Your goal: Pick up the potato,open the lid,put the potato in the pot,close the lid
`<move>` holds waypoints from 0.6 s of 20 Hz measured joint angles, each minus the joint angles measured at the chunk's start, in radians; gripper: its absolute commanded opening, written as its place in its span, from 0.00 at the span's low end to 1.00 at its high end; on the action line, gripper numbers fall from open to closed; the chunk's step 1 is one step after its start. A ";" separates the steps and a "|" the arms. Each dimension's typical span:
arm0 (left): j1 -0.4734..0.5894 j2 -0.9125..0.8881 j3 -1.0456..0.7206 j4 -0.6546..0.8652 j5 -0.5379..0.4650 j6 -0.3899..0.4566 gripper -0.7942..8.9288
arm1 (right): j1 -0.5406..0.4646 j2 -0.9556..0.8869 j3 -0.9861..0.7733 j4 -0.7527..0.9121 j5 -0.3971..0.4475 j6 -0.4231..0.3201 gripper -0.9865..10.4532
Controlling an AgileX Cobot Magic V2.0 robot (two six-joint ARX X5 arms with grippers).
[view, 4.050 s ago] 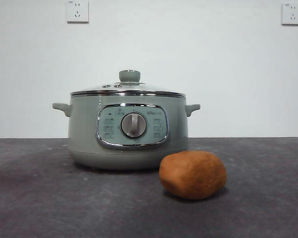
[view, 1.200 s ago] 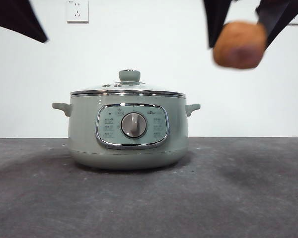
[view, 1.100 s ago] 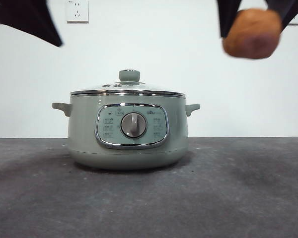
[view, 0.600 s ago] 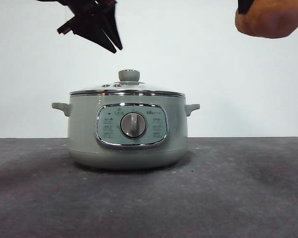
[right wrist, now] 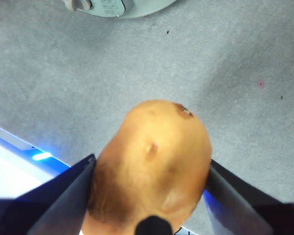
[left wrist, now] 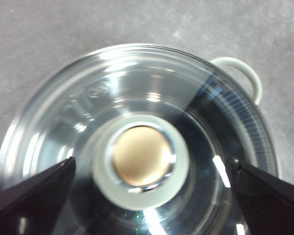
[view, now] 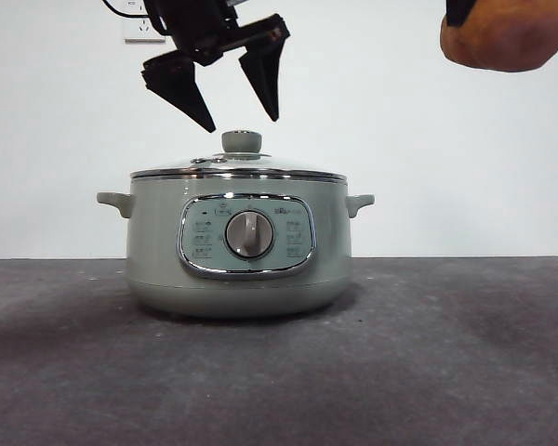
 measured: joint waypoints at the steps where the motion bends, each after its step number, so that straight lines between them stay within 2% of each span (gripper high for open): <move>1: -0.003 0.003 0.000 0.005 0.000 0.000 0.82 | 0.000 0.000 0.000 0.000 0.000 0.000 0.08; 3: -0.003 0.004 0.000 0.006 -0.003 0.000 0.81 | 0.000 0.000 0.000 0.000 0.000 0.000 0.08; 6: -0.003 0.019 0.000 0.001 -0.003 0.001 0.73 | 0.000 0.000 0.000 0.000 0.000 0.000 0.08; 10: -0.003 0.046 0.000 -0.005 -0.003 0.006 0.71 | 0.000 0.000 0.000 0.000 0.000 0.000 0.08; 12: -0.003 0.046 0.000 0.000 -0.005 0.007 0.54 | 0.000 0.000 0.000 0.000 0.000 0.000 0.08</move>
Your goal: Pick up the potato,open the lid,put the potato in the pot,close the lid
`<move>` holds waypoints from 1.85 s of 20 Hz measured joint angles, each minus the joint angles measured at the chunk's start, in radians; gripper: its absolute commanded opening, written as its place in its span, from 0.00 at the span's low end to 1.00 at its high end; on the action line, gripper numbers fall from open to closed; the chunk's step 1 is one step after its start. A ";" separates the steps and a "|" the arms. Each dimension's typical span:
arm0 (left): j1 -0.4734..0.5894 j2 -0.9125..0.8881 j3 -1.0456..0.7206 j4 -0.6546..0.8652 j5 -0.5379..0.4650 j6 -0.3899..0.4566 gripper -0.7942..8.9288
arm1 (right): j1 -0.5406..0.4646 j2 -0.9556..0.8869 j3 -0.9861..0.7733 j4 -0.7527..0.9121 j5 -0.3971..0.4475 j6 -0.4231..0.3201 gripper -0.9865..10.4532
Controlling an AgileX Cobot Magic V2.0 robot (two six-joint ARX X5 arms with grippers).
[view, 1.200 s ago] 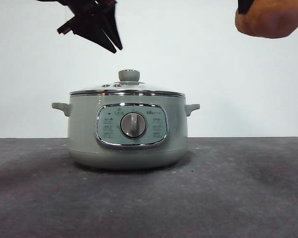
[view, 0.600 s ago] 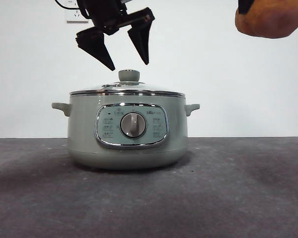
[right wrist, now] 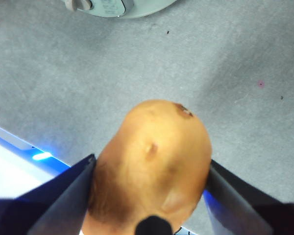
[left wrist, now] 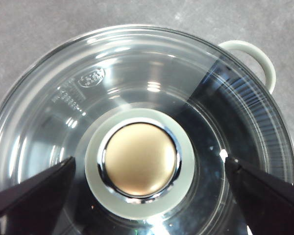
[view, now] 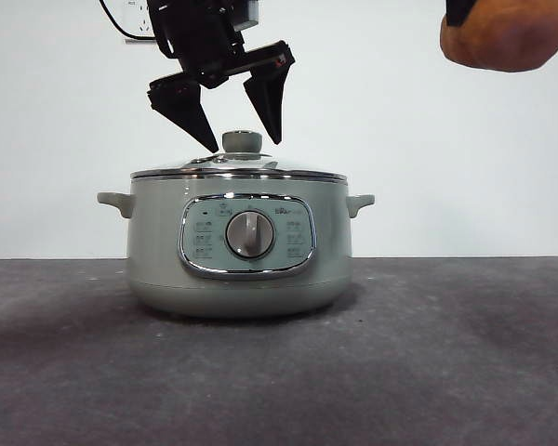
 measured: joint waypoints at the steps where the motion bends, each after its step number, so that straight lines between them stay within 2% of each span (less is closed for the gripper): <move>1: 0.000 0.000 0.000 0.006 -0.003 0.000 0.46 | 0.000 0.000 0.000 0.000 0.000 0.000 0.08; 5: 0.000 0.000 0.000 0.010 -0.024 0.004 0.25 | 0.000 0.000 0.000 0.000 0.000 0.000 0.08; 10: 0.000 0.000 0.000 0.012 -0.029 0.022 0.07 | 0.000 0.000 0.000 0.000 0.000 0.000 0.08; 18: 0.010 0.000 0.017 0.010 -0.020 0.039 0.07 | 0.000 0.000 0.000 0.010 0.008 0.011 0.08; 24: 0.049 -0.010 0.239 -0.057 -0.027 0.045 0.07 | 0.000 0.030 0.043 0.066 0.012 0.038 0.08; 28: 0.106 -0.013 0.279 -0.084 -0.027 0.045 0.07 | 0.000 0.184 0.220 0.065 0.008 0.042 0.08; 30: 0.152 -0.013 0.279 -0.100 -0.027 0.046 0.07 | 0.000 0.290 0.332 0.066 -0.022 0.042 0.08; 37: 0.346 -0.013 0.279 -0.103 -0.030 0.045 0.07 | 0.000 0.726 0.765 0.074 -0.034 0.024 0.08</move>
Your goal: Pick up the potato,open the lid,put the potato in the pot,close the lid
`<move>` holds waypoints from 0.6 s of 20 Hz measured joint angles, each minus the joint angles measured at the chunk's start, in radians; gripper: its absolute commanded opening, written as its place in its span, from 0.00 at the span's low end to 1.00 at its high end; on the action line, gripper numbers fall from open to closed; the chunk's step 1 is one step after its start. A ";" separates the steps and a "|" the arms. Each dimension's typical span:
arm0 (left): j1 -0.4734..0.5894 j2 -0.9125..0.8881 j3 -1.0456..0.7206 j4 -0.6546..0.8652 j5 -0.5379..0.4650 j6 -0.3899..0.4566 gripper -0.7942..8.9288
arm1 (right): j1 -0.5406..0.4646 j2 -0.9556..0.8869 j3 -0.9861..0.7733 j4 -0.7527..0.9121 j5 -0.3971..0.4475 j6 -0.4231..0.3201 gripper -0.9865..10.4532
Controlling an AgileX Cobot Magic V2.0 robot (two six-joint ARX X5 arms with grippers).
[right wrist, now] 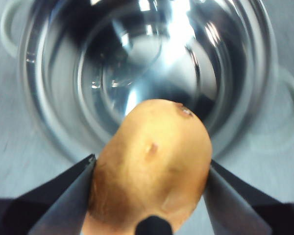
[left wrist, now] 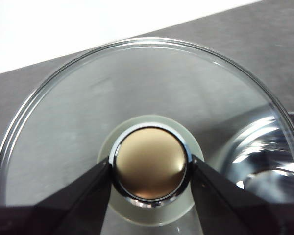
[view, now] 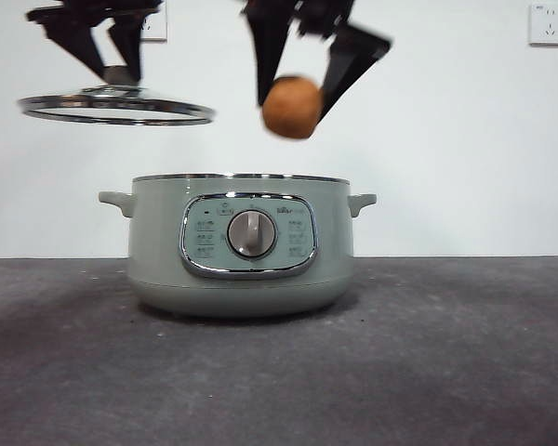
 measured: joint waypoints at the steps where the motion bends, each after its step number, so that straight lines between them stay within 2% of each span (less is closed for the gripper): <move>1: 0.018 0.000 0.000 0.000 -0.002 0.000 0.07 | 0.000 0.049 0.049 0.003 0.000 -0.005 0.08; 4: 0.066 0.000 0.000 -0.001 0.003 0.000 0.07 | 0.000 0.185 0.150 0.048 0.000 -0.010 0.08; 12: 0.097 0.000 0.000 -0.004 0.060 0.000 0.07 | 0.019 0.344 0.153 0.157 0.000 -0.009 0.08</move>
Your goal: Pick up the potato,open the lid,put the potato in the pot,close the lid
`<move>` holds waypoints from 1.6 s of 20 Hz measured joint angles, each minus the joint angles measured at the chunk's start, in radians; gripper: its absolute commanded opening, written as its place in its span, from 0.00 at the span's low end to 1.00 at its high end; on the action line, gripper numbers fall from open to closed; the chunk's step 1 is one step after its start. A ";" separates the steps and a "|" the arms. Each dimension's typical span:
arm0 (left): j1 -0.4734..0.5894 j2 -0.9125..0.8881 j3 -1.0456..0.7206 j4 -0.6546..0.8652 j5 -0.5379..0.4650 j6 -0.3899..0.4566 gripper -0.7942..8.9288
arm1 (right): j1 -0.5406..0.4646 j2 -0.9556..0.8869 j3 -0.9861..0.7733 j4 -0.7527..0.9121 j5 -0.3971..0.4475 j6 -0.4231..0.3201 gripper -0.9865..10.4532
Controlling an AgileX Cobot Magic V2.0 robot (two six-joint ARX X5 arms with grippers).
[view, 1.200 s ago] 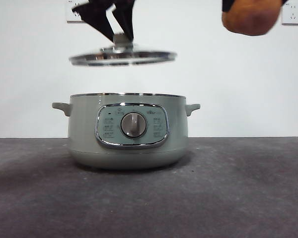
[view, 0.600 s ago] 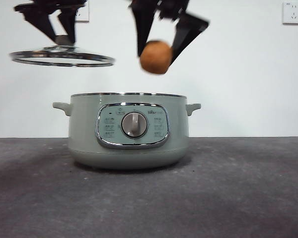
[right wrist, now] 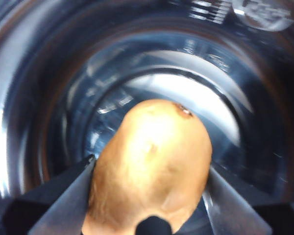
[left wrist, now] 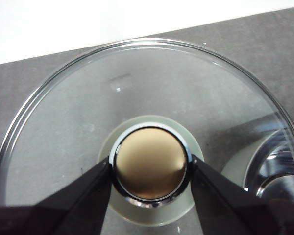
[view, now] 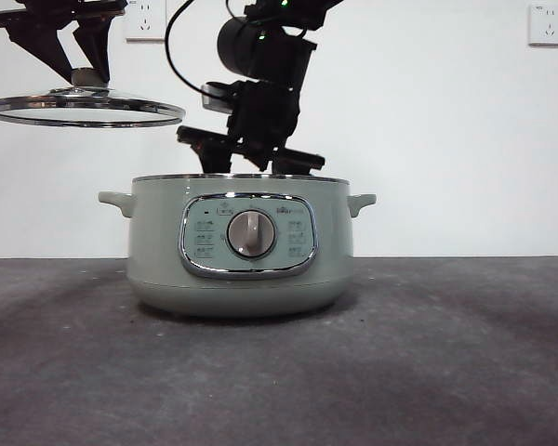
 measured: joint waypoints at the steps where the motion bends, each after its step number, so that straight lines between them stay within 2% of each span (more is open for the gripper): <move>1: 0.000 0.000 0.000 -0.002 0.003 0.000 0.07 | 0.004 0.009 0.000 0.002 0.000 -0.001 0.08; 3: 0.000 0.000 0.000 -0.006 0.021 0.000 0.07 | 0.007 0.020 0.000 -0.003 0.000 -0.014 0.09; 4: 0.001 0.000 0.000 -0.011 0.040 0.000 0.07 | 0.007 0.020 0.000 -0.004 0.000 -0.016 0.14; 8: -0.004 0.000 0.000 -0.012 0.051 0.000 0.07 | 0.007 0.020 0.003 -0.012 0.005 -0.013 0.56; 9: -0.007 0.000 0.000 -0.009 0.048 0.000 0.07 | 0.007 0.020 0.004 -0.021 0.020 -0.010 0.59; 12: -0.033 0.000 0.000 -0.002 0.048 0.000 0.07 | 0.008 -0.002 0.004 -0.046 0.067 0.000 0.59; 15: -0.054 0.000 0.000 -0.003 0.051 -0.004 0.07 | 0.020 -0.136 0.005 -0.085 0.090 0.019 0.58; 16: -0.064 0.000 0.000 -0.010 0.050 -0.010 0.07 | 0.030 -0.183 0.006 -0.140 0.122 0.030 0.50; 18: -0.087 0.000 0.000 -0.044 0.046 -0.024 0.07 | 0.063 -0.251 0.006 -0.233 0.249 0.035 0.19; 19: -0.106 0.000 0.000 -0.048 0.047 -0.035 0.07 | 0.079 -0.283 0.006 -0.233 0.297 0.034 0.11; 20: -0.132 0.000 0.000 -0.047 0.047 -0.047 0.07 | 0.091 -0.330 0.006 -0.233 0.299 0.034 0.08; 26: -0.251 0.000 0.000 -0.103 0.043 -0.063 0.07 | 0.150 -0.597 -0.065 -0.233 0.297 0.026 0.08; 29: -0.291 0.000 0.000 -0.132 0.043 -0.065 0.07 | 0.182 -0.763 -0.222 -0.233 0.296 0.027 0.08; 32: -0.329 0.000 0.000 -0.154 0.042 -0.077 0.07 | 0.185 -0.959 -0.455 -0.233 0.296 0.048 0.08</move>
